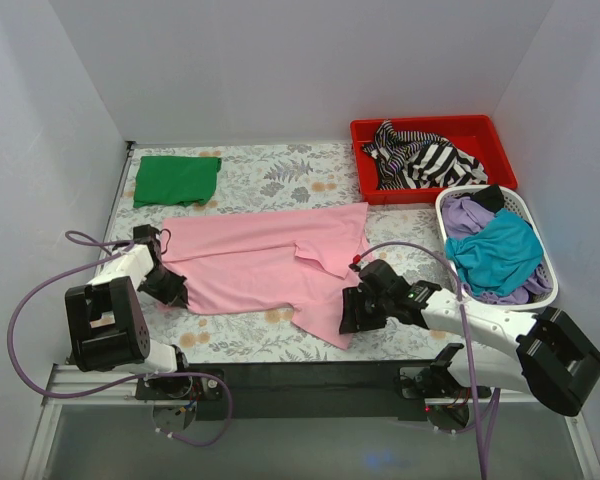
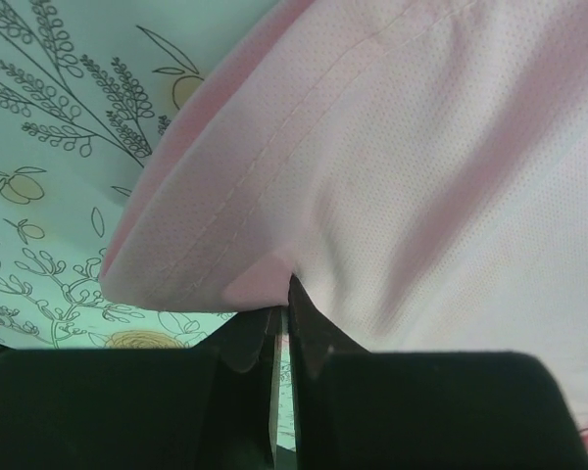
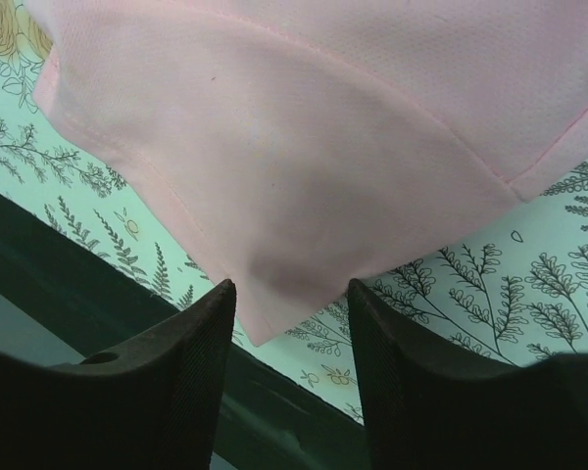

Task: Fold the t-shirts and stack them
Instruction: Fold the tshirt

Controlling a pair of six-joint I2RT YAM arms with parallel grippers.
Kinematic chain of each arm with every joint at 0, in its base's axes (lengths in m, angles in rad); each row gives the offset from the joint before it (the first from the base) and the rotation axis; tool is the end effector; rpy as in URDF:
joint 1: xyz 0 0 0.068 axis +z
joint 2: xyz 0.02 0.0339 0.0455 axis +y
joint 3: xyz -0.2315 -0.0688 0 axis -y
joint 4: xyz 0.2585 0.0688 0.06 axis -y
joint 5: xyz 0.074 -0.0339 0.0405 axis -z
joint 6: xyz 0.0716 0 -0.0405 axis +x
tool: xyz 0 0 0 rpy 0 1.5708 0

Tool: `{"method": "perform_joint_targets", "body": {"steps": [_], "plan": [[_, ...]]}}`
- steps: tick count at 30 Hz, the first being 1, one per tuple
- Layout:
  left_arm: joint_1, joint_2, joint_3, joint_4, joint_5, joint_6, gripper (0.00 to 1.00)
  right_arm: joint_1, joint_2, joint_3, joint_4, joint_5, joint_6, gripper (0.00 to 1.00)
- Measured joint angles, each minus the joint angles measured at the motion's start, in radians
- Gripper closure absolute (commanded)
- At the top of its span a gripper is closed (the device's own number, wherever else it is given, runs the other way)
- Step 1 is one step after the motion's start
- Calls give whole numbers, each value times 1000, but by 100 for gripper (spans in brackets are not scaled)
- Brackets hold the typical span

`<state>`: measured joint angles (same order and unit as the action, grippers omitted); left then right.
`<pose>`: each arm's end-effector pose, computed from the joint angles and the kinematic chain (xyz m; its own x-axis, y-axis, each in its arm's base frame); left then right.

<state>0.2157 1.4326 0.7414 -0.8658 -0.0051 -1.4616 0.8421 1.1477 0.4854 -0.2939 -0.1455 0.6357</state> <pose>0.2222 0.0491 0.0787 0.1064 -0.9943 -0.0066 -0.9942 -0.1063 -0.0132 0.1582 0.1928 0.0946 -0.9091 -0.1363 -0.3937 -0.3157 0.8419 0.4377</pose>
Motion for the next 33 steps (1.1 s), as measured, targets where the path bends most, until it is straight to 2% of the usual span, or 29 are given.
{"method": "perform_joint_targets", "body": {"steps": [1,2,4,5,7,8,18,33], "plan": [[0,0,0,4,5,0,100,2,3,-5,13,0,8,46],[0,0,0,9,10,0,100,3,8,-6,23,-2,14,54],[0,0,0,17,18,0,100,5,25,-6,41,-3,21,62],[0,0,0,21,21,0,100,5,35,-7,51,-6,23,73],[0,0,0,30,28,0,100,10,51,-8,64,-4,22,87],[-1,0,0,35,32,0,100,11,57,-10,66,-5,26,98],[-2,0,0,70,51,5,100,17,43,6,26,37,-8,99],[-2,-47,5,33,58,27,100,17,65,272,-132,153,-150,99]]}}
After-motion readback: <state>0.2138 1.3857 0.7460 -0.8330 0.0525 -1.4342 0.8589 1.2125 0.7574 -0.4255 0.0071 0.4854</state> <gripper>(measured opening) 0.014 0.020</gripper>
